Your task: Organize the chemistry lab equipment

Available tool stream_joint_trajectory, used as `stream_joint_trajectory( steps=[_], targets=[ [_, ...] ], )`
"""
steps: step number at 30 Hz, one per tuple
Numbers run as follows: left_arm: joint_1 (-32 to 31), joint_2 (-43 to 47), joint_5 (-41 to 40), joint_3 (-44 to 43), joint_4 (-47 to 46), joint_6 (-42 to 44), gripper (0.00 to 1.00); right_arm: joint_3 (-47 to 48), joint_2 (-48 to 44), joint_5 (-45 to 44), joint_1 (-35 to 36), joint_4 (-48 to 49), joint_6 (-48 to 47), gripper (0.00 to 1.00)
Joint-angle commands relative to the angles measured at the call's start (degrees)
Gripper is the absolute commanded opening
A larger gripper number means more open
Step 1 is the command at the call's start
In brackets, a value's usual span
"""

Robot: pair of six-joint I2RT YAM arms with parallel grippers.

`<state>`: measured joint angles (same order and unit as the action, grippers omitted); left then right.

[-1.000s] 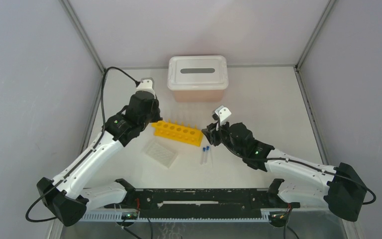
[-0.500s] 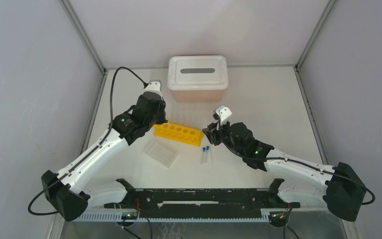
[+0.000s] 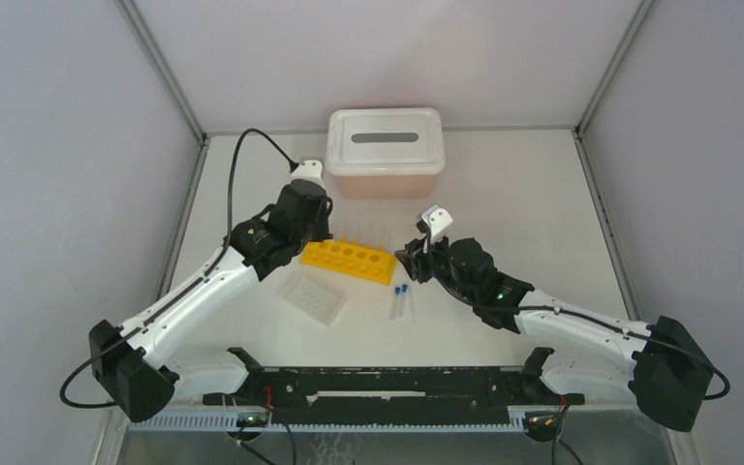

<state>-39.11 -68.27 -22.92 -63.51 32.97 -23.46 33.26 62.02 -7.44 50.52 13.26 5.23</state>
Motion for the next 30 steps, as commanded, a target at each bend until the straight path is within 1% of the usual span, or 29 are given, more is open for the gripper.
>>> stream_joint_trajectory(
  steps=[1, 10, 20, 30],
  targets=[
    [-0.86, -0.26, -2.93, 1.54, -3.27, 1.61, 0.11, -0.21, -0.07, 0.73, -0.66, 3.44, 0.64, 0.38],
    [-1.62, -2.2, -4.65, 2.44, -4.36, 1.93, 0.1, -0.38, 0.35, 1.26, -1.17, 3.71, 0.74, 0.38],
    [-3.09, -3.91, -5.27, 6.39, -8.51, 0.5, 0.11, -0.38, 0.64, 1.64, -1.39, 3.58, 0.9, 0.38],
    [-4.97, -6.42, -7.76, 8.69, -11.62, -0.17, 0.11, -0.91, 0.69, 1.87, -1.37, 3.96, 1.18, 0.38]
  ],
)
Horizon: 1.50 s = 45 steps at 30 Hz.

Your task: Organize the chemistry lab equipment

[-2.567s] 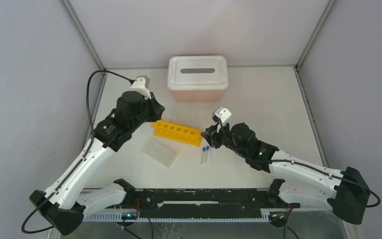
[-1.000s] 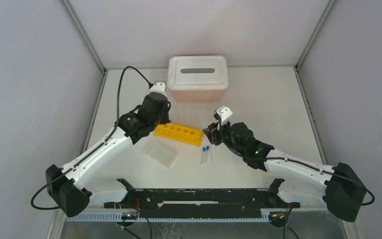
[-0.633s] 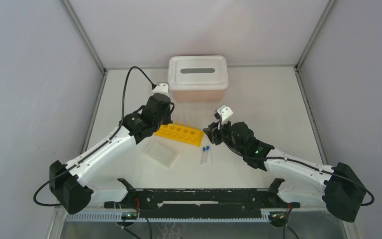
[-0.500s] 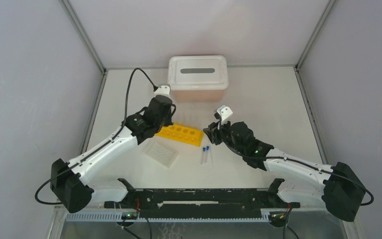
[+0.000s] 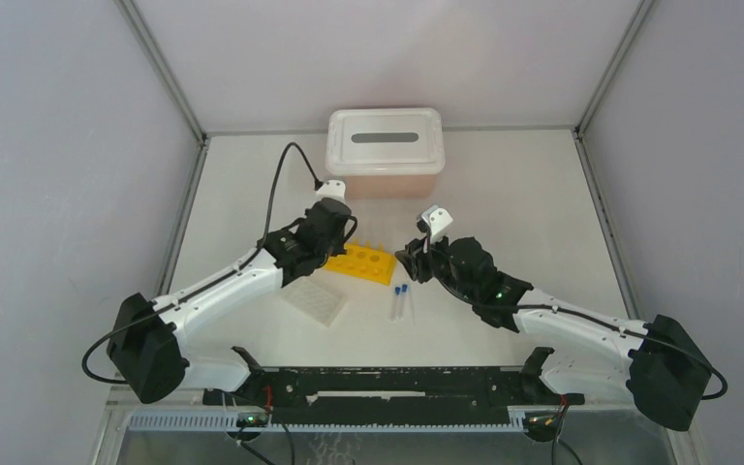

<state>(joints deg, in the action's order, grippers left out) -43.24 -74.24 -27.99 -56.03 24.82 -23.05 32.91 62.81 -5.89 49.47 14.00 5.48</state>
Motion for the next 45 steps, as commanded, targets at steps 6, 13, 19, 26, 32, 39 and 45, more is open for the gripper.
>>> stream_joint_trajectory(
  steps=[6, 13, 19, 26, 32, 39, 45],
  targets=[
    [-1.56, -0.79, -4.09, 2.21, -4.22, -0.9, 0.11, -0.65, -0.13, 0.44, -0.3, 3.31, 1.03, 0.38],
    [-1.85, -0.86, -5.06, 3.83, -5.31, -1.38, 0.14, -0.69, -0.06, 0.55, -0.13, 3.14, 1.16, 0.38],
    [-2.06, -1.34, -5.23, 4.52, -5.78, -1.77, 0.28, -0.66, -0.19, 0.37, -0.07, 2.79, 1.16, 0.41],
    [-2.18, -1.1, -5.23, 4.7, -5.82, -2.0, 0.5, -0.65, -1.45, -1.03, 0.58, 1.4, 1.18, 0.47],
    [-2.34, 1.19, -5.41, 3.98, -5.46, -2.78, 0.58, 0.02, -5.17, -6.86, 2.8, -4.13, 2.4, 0.47],
    [-3.56, 6.14, -6.07, -0.27, -3.72, -2.7, 0.63, 0.32, -5.61, -16.2, 6.47, -16.13, 10.57, 0.47],
    [-4.34, 11.33, -4.11, -2.07, -3.2, -3.58, 0.66, 1.02, 0.42, -19.04, 9.73, -23.98, 18.56, 0.47]
  ],
)
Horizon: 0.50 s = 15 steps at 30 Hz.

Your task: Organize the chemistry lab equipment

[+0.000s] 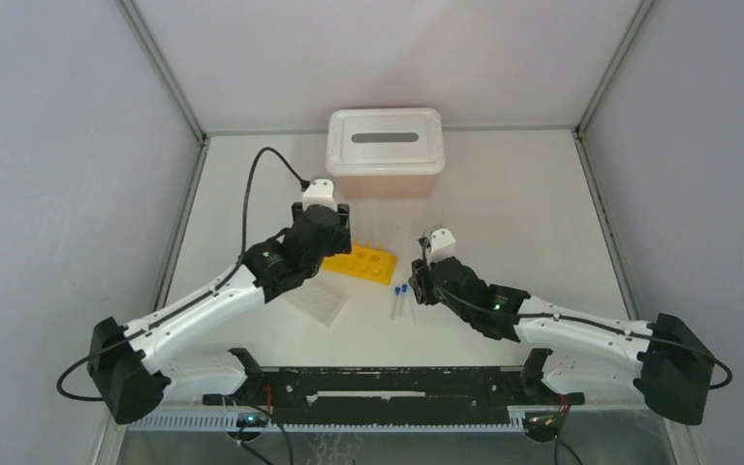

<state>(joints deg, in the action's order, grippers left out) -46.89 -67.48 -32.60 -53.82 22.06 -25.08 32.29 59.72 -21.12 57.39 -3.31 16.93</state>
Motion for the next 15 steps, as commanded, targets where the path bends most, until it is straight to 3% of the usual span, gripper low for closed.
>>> stream_joint_trajectory(
  steps=[1, 15],
  targets=[
    [-0.74, 5.51, 1.15, -4.21, -0.44, -2.03, 0.67, 1.83, 4.68, -3.98, 2.3, -7.27, 8.32, 0.47],
    [-1.35, 14.0, 5.68, -3.23, -0.6, -4.49, 0.7, 2.82, 16.71, -2.43, 3.93, -5.14, 12.64, 0.47]
  ],
)
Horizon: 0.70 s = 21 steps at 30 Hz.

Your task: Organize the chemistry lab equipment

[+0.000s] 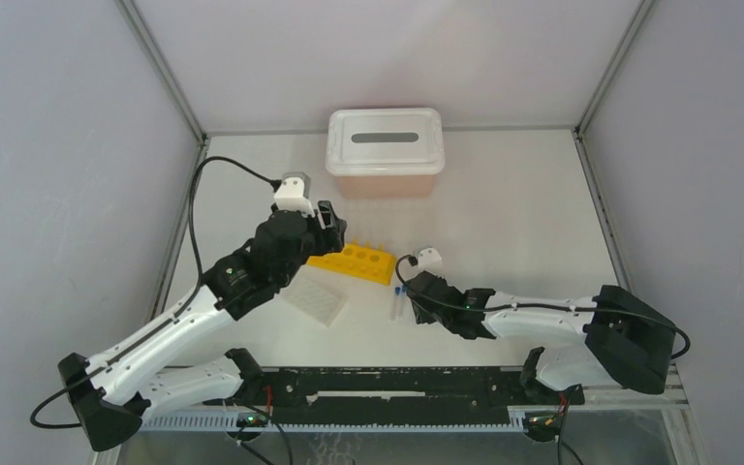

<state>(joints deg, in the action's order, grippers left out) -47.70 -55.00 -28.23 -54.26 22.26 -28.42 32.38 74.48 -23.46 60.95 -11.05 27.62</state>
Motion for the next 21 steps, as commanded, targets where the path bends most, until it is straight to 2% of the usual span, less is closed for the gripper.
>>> stream_joint_trajectory(
  steps=[1, 21],
  targets=[
    [-0.55, 1.7, 1.4, -2.74, -0.86, -1.18, 0.7, 2.94, 2.74, 0.25, 0.3, 3.08, 1.92, 0.47],
    [-0.64, 3.32, 0.77, -0.89, -1.51, -0.66, 0.71, 5.76, 10.64, 3.25, -3.32, 5.5, 1.31, 0.46]
  ],
)
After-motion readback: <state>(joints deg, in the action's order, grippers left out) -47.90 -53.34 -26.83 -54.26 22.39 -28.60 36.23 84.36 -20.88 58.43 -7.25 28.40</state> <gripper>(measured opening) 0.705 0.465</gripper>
